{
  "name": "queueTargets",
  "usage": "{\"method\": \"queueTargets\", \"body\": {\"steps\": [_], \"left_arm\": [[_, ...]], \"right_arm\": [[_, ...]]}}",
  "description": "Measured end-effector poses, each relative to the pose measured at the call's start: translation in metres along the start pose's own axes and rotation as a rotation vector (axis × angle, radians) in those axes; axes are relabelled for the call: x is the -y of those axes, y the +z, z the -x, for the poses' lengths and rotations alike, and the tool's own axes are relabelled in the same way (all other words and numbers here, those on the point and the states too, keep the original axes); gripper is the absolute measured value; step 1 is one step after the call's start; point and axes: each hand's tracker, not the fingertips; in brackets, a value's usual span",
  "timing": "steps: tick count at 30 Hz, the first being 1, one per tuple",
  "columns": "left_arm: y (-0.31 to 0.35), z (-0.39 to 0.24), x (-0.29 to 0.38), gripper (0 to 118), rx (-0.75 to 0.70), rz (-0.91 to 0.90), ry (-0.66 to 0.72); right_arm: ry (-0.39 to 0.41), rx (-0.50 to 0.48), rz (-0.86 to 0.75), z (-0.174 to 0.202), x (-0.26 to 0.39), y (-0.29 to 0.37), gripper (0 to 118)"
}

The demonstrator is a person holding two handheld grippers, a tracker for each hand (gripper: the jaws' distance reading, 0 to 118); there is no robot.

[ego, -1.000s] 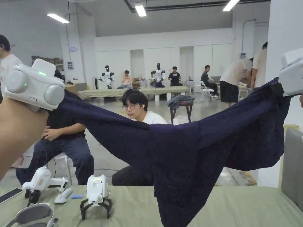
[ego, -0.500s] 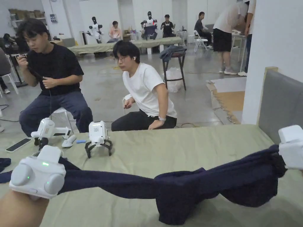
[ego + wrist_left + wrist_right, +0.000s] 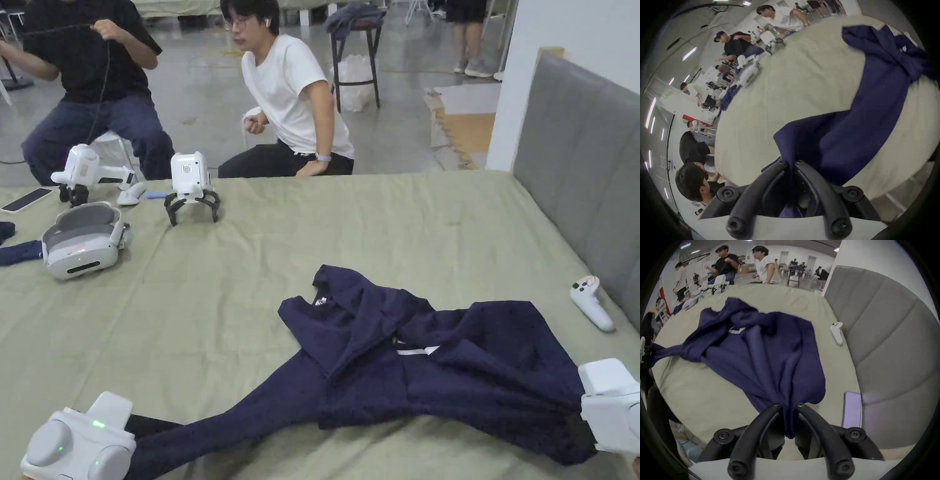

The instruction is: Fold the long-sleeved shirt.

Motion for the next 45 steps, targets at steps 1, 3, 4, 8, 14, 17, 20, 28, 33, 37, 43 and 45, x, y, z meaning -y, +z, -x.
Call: {"method": "queueTargets", "body": {"steps": [1, 3, 4, 8, 14, 17, 20, 28, 33, 37, 43, 45], "left_arm": [[-0.002, -0.003, 0.007, 5, 0.003, 0.003, 0.006], [-0.005, -0.008, 0.02, 5, 0.025, 0.024, 0.006], [-0.016, -0.011, 0.026, 5, 0.038, 0.029, 0.009], [-0.018, -0.017, 0.039, 15, 0.077, 0.054, 0.028], [0.043, 0.003, 0.013, 107, 0.1, -0.149, 0.268], [0.109, 0.02, -0.014, 108, 0.123, -0.379, 0.464], [0.157, 0.023, -0.041, 108, 0.189, -0.588, 0.57], [0.204, -0.006, -0.071, 34, 0.239, -0.914, 0.7], [0.204, -0.038, -0.073, 2, 0.264, -0.931, 0.576], [0.188, -0.049, -0.089, 2, 0.251, -0.888, 0.566], [0.155, -0.066, -0.134, 2, 0.276, -0.821, 0.505], [0.144, -0.074, -0.151, 2, 0.286, -0.81, 0.489]], "right_arm": [[0.011, -0.007, 0.008, 0.004, 0.009, 0.001, 8], [0.022, -0.018, 0.021, 0.002, 0.015, -0.012, 8], [0.023, -0.021, 0.027, 0.004, 0.02, -0.013, 8], [0.051, -0.01, 0.033, 0.009, 0.023, -0.017, 15], [0.055, 0.032, -0.145, 0.015, -0.002, 0.029, 109], [-0.112, -0.047, -0.326, 0.024, -0.019, 0.081, 108], [-0.244, -0.112, -0.537, 0.04, -0.031, 0.121, 108], [-0.223, -0.1, -0.814, 0.108, -0.027, 0.159, 47], [-0.2, -0.09, -0.783, 0.118, -0.026, 0.149, 0], [-0.215, -0.06, -0.711, 0.101, -0.036, 0.127, 0], [-0.236, 0.057, -0.48, 0.004, -0.096, 0.031, 52], [-0.228, 0.089, -0.303, -0.025, -0.117, -0.022, 118]]}}
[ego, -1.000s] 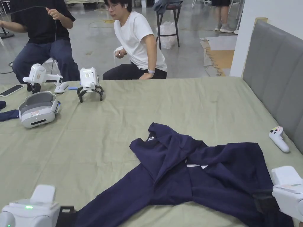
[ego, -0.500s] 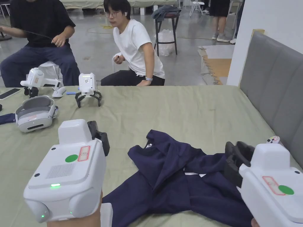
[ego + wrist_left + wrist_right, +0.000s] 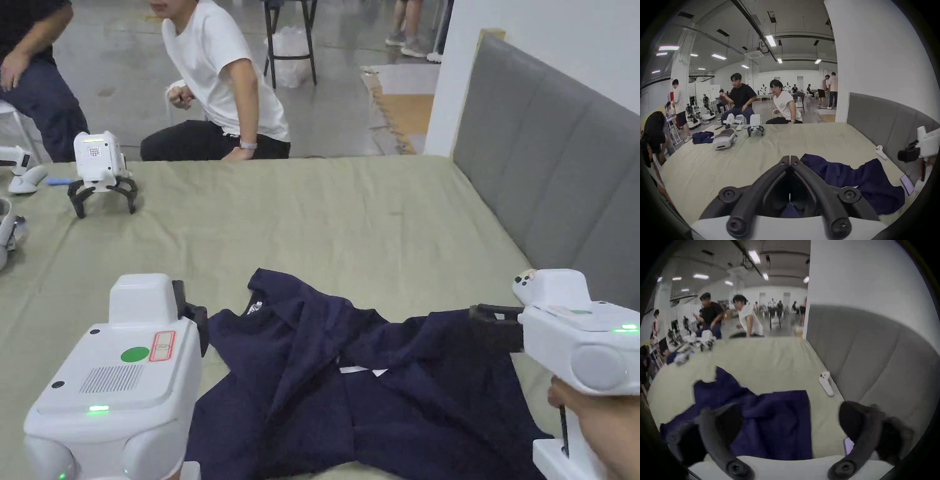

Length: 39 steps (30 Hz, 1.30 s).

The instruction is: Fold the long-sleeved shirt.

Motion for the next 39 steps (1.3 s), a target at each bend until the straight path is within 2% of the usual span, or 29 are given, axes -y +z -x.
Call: {"method": "queueTargets", "body": {"steps": [1, 4, 5, 8, 11, 12, 13, 14, 16, 17, 18, 19, 20, 21, 23, 28, 32, 35, 36, 37, 38, 39], "left_arm": [[-0.011, -0.004, 0.001, 2, 0.004, 0.011, -0.008], [-0.044, -0.013, 0.002, 2, 0.023, 0.047, -0.029], [-0.056, -0.017, 0.002, 2, 0.022, 0.056, -0.042], [-0.098, -0.023, 0.001, 2, 0.04, 0.093, -0.08], [-0.144, -0.029, 0.001, 2, 0.068, 0.161, -0.129], [-0.16, -0.031, 0.002, 2, 0.071, 0.187, -0.165], [-0.175, -0.034, 0.002, 2, 0.065, 0.205, -0.188], [-0.189, -0.034, 0.002, 2, 0.068, 0.23, -0.198], [-0.225, -0.037, -0.004, 2, 0.1, 0.307, -0.166], [-0.243, -0.036, -0.005, 4, 0.106, 0.361, -0.14], [-0.264, -0.036, -0.006, 21, 0.086, 0.393, -0.129], [-0.274, -0.038, -0.005, 49, 0.068, 0.395, -0.175], [-0.289, -0.041, -0.005, 82, 0.079, 0.417, -0.2], [-0.306, -0.042, -0.005, 111, 0.097, 0.48, -0.181], [-0.326, -0.051, -0.006, 103, 0.088, 0.555, -0.186], [-0.368, -0.086, -0.003, 104, 0.18, 0.636, -0.233], [-0.39, -0.095, 0.036, 99, 0.145, 0.716, -0.186], [-0.391, -0.095, 0.056, 72, 0.157, 0.765, -0.209], [-0.386, -0.094, 0.058, 62, 0.181, 0.733, -0.171], [-0.383, -0.097, 0.055, 49, 0.177, 0.714, -0.168], [-0.38, -0.105, 0.052, 30, 0.195, 0.709, -0.192], [-0.377, -0.11, 0.05, 17, 0.2, 0.694, -0.234]], "right_arm": [[-0.008, -0.044, -0.008, -0.022, -0.007, -0.034, 111], [-0.035, -0.016, 0.13, -0.049, -0.008, -0.111, 109], [-0.061, -0.044, 0.163, -0.036, -0.011, -0.109, 109], [-0.106, -0.09, 0.22, -0.039, -0.003, -0.154, 109], [-0.062, -0.112, 0.279, -0.025, 0.011, -0.187, 106], [-0.041, -0.122, 0.292, -0.021, 0.014, -0.195, 93], [-0.042, -0.135, 0.315, -0.028, 0.022, -0.226, 73], [-0.027, -0.12, 0.316, -0.027, 0.024, -0.237, 46], [-0.037, -0.124, 0.307, -0.031, 0.026, -0.25, 22], [-0.017, -0.09, 0.249, -0.018, 0.019, -0.223, 8], [-0.016, -0.116, 0.256, -0.018, 0.019, -0.221, 8], [-0.013, -0.108, 0.267, -0.017, 0.019, -0.22, 8], [-0.019, -0.118, 0.274, -0.016, 0.021, -0.218, 7], [-0.036, -0.131, 0.293, -0.023, 0.012, -0.213, 7], [-0.037, -0.124, 0.312, -0.022, 0.011, -0.209, 7], [-0.022, -0.113, 0.347, -0.017, 0.009, -0.206, 7], [-0.016, -0.112, 0.378, -0.017, 0.0, -0.208, 7], [-0.048, -0.129, 0.398, -0.024, -0.004, -0.213, 7], [-0.049, -0.13, 0.4, -0.023, -0.004, -0.213, 7], [-0.048, -0.13, 0.398, -0.023, -0.004, -0.213, 7], [-0.044, -0.126, 0.393, -0.02, -0.003, -0.211, 7], [-0.034, -0.122, 0.388, -0.018, -0.003, -0.21, 7]]}}
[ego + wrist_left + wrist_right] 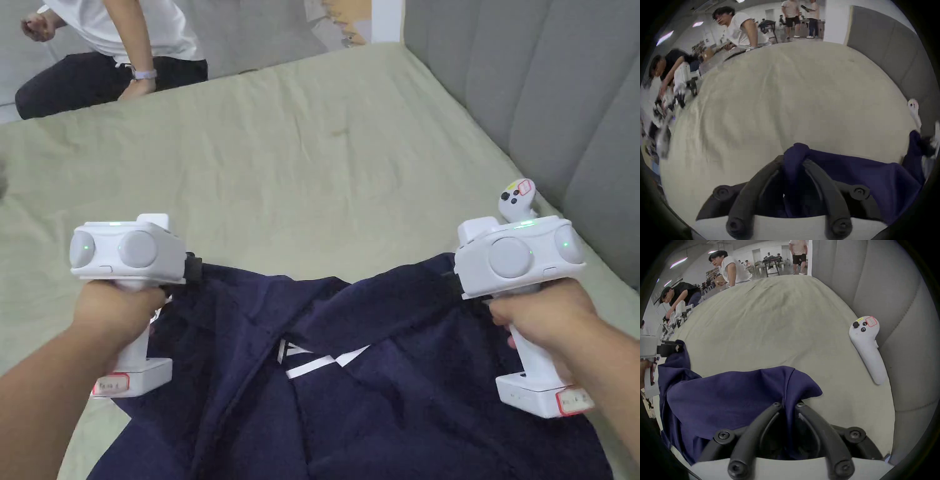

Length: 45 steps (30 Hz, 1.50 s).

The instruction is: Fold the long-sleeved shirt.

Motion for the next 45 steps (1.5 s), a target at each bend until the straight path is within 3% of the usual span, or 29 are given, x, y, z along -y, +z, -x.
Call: {"method": "queueTargets", "body": {"steps": [3, 7, 14, 23, 31, 38, 45], "left_arm": [[0.009, -0.027, 0.001, 17, -0.131, 0.003, -0.163], [0.048, -0.005, -0.012, 17, -0.08, -0.102, 0.001], [0.192, 0.04, -0.003, 17, -0.055, -0.271, 0.057], [0.403, 0.108, 0.023, 17, -0.103, -0.52, 0.129], [0.566, 0.158, 0.019, 17, -0.12, -0.719, 0.241], [0.682, 0.197, -0.015, 17, -0.11, -0.902, 0.39], [0.737, 0.189, -0.046, 17, -0.157, -0.999, 0.399]], "right_arm": [[0.048, 0.033, -0.052, 0.007, 0.001, 0.015, 7], [0.035, -0.002, -0.313, -0.001, 0.002, 0.067, 7], [0.018, -0.057, -0.572, 0.002, 0.009, 0.185, 7], [-0.007, -0.099, -0.763, 0.021, -0.006, 0.328, 7], [0.011, -0.138, -0.944, 0.052, -0.07, 0.465, 7], [-0.066, -0.153, -1.059, 0.066, -0.123, 0.587, 7], [-0.013, -0.051, -1.129, 0.092, -0.169, 0.65, 7]]}}
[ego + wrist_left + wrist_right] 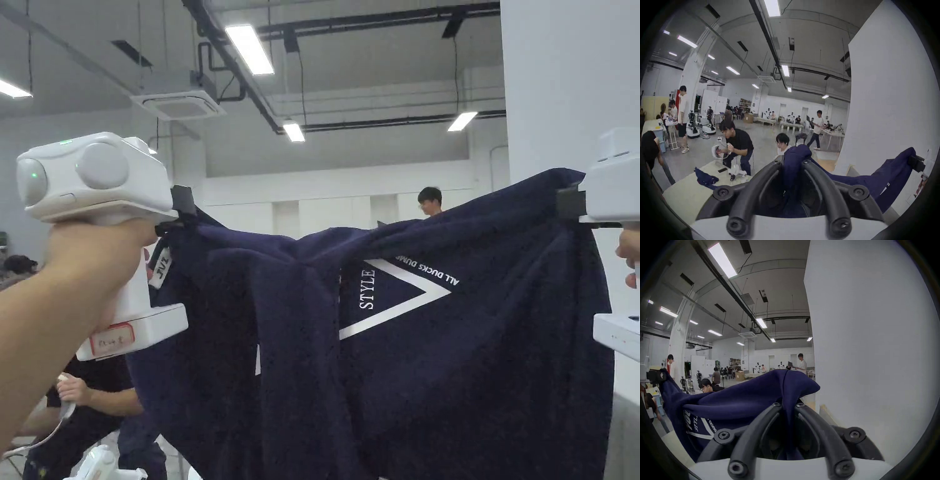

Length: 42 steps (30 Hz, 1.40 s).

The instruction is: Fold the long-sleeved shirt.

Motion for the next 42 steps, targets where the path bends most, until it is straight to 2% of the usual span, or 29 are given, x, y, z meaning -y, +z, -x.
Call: {"method": "queueTargets", "body": {"steps": [2, 3, 5, 9, 10, 12, 13, 16, 17, 20, 21, 24, 27, 33, 36, 38, 40, 42], "left_arm": [[-0.006, -0.004, -0.009, 17, -0.005, -0.02, -0.004], [-0.01, -0.006, -0.013, 17, -0.008, -0.023, -0.007], [-0.022, -0.009, -0.019, 17, -0.015, -0.034, -0.019], [-0.051, -0.013, -0.028, 17, -0.021, -0.03, -0.015], [-0.059, -0.015, -0.03, 17, -0.021, -0.026, -0.013], [-0.078, -0.017, -0.035, 17, -0.021, -0.023, -0.015], [-0.087, -0.019, -0.038, 17, -0.021, -0.023, -0.015], [-0.115, -0.025, -0.05, 17, -0.016, -0.038, -0.014], [-0.125, -0.028, -0.053, 17, -0.022, -0.047, -0.028], [-0.159, -0.033, -0.059, 17, -0.053, -0.062, -0.053], [-0.169, -0.034, -0.06, 17, -0.058, -0.064, -0.06], [-0.204, -0.039, -0.061, 17, -0.074, -0.081, -0.105], [-0.234, -0.04, -0.06, 17, -0.08, -0.1, -0.087], [-0.245, -0.045, -0.06, 17, -0.087, -0.141, -0.141], [-0.263, -0.047, -0.056, 17, -0.098, -0.165, -0.137], [-0.265, -0.045, -0.055, 17, -0.099, -0.158, -0.13], [-0.271, -0.057, -0.022, 17, -0.092, -0.151, -0.156], [-0.271, -0.059, -0.024, 17, -0.087, -0.142, -0.163]], "right_arm": [[0.015, 0.012, -0.006, 0.006, -0.014, -0.006, 7], [0.042, 0.023, -0.009, -0.005, 0.007, 0.003, 7], [0.042, 0.058, -0.016, 0.003, -0.009, -0.005, 7], [0.071, 0.064, -0.018, -0.001, -0.011, -0.017, 7], [0.081, 0.045, -0.022, 0.018, -0.034, -0.054, 7], [0.096, 0.049, -0.025, 0.019, -0.041, -0.074, 7], [0.141, 0.078, -0.101, 0.019, -0.048, -0.079, 7], [0.142, 0.091, -0.103, 0.025, -0.055, -0.103, 7], [0.112, 0.09, -0.029, 0.023, -0.052, -0.128, 7], [0.143, 0.097, -0.038, 0.028, -0.059, -0.171, 7], [0.154, 0.1, -0.062, 0.037, -0.06, -0.161, 7], [0.148, 0.111, -0.076, 0.046, -0.059, -0.185, 7], [0.153, 0.143, -0.081, 0.048, -0.055, -0.224, 7], [0.162, 0.183, -0.1, 0.049, -0.039, -0.272, 7], [0.135, 0.188, -0.1, 0.051, -0.029, -0.285, 7], [0.158, 0.197, -0.091, 0.053, -0.023, -0.3, 7], [0.188, 0.207, -0.085, 0.056, -0.017, -0.31, 7], [0.175, 0.199, -0.093, 0.053, -0.018, -0.288, 7]]}}
